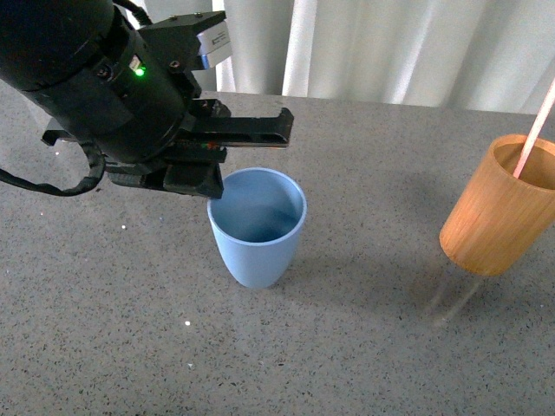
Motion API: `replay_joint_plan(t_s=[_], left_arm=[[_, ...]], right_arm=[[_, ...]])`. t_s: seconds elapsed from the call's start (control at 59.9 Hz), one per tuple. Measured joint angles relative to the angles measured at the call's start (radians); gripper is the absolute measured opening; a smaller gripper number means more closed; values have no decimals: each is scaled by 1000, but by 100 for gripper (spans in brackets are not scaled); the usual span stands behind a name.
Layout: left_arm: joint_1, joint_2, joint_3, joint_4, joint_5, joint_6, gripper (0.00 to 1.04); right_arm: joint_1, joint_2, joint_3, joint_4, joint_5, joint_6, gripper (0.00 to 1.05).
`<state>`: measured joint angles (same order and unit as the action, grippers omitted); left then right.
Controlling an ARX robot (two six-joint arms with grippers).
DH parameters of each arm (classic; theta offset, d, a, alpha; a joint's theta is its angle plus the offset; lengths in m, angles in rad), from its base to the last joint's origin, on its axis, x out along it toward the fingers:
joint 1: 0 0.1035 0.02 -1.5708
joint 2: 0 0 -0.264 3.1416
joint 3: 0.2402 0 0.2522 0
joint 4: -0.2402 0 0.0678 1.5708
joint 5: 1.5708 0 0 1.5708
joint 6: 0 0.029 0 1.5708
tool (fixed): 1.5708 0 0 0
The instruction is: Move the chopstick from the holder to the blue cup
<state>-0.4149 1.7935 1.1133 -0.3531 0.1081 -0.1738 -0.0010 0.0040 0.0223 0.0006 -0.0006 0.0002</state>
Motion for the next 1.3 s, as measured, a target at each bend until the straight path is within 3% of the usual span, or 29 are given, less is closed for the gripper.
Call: replay_joint_plan(t_s=[0.351, 0.885, 1.302], left_arm=[[-78, 105, 94, 22, -3, -67, 3], [-66, 192, 179, 41, -12, -91, 4], [-41, 190, 168, 45, -21, -53, 70]], right_arm=[[0, 0, 0, 0, 0, 0, 95], [0, 0, 0, 0, 0, 0, 95], [0, 0, 0, 0, 0, 0, 95]])
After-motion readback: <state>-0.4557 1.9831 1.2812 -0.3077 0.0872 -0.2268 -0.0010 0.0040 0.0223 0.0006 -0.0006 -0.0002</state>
